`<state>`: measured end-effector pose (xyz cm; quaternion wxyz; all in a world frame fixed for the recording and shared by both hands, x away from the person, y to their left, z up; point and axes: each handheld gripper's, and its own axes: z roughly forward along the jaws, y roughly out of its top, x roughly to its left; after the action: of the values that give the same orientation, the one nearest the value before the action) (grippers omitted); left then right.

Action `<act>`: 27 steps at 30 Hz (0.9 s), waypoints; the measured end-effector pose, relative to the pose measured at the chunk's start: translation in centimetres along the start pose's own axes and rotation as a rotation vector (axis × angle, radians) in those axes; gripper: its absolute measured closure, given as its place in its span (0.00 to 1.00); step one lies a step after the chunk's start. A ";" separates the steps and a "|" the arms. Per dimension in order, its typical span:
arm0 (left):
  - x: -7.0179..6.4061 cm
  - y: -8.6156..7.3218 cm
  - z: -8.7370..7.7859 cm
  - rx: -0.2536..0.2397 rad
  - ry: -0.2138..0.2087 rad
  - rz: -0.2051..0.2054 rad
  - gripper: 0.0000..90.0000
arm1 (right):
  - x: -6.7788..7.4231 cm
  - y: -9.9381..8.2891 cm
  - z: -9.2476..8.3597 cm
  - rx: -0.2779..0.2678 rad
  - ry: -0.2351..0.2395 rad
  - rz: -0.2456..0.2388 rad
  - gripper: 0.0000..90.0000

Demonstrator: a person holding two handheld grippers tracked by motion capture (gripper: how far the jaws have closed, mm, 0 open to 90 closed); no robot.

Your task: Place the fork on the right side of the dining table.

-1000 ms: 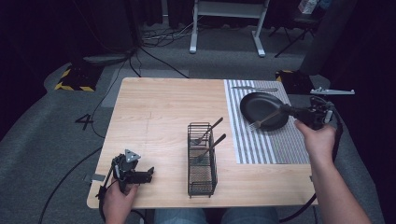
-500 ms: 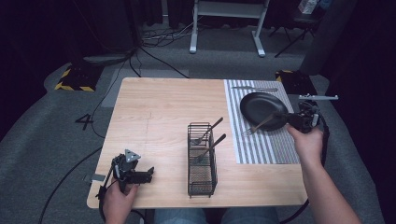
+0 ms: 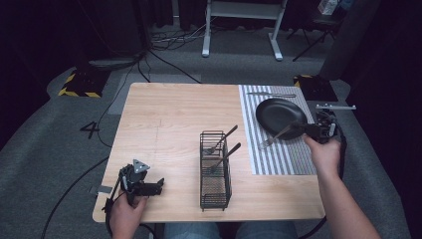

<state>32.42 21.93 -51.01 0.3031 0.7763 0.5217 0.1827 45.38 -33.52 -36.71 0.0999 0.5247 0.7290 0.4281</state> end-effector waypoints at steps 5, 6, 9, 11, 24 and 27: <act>0.0 0.0 0.0 0.000 0.000 0.000 0.00 | -0.4 -0.1 -0.1 0.002 -0.006 0.011 0.96; 0.0 0.0 0.0 0.000 0.000 0.000 0.00 | -0.5 -0.1 -0.1 0.001 -0.008 0.014 0.96; 0.0 0.0 0.0 0.000 0.000 0.000 0.00 | -0.7 -0.2 0.0 0.003 -0.012 0.019 0.96; 0.0 0.0 0.0 0.000 0.000 0.000 0.00 | -0.8 -0.2 0.0 0.005 -0.015 0.020 0.96; 0.0 0.0 0.0 0.000 0.000 0.000 0.00 | -2.5 -0.5 0.0 0.029 -0.044 0.068 0.84; 0.0 0.0 0.0 0.000 0.000 0.000 0.00 | -3.0 -0.7 0.0 0.035 -0.050 0.081 0.81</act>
<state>32.42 21.93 -51.01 0.3030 0.7763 0.5217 0.1827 46.21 -36.10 -38.17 0.0915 0.5661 0.7116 0.4058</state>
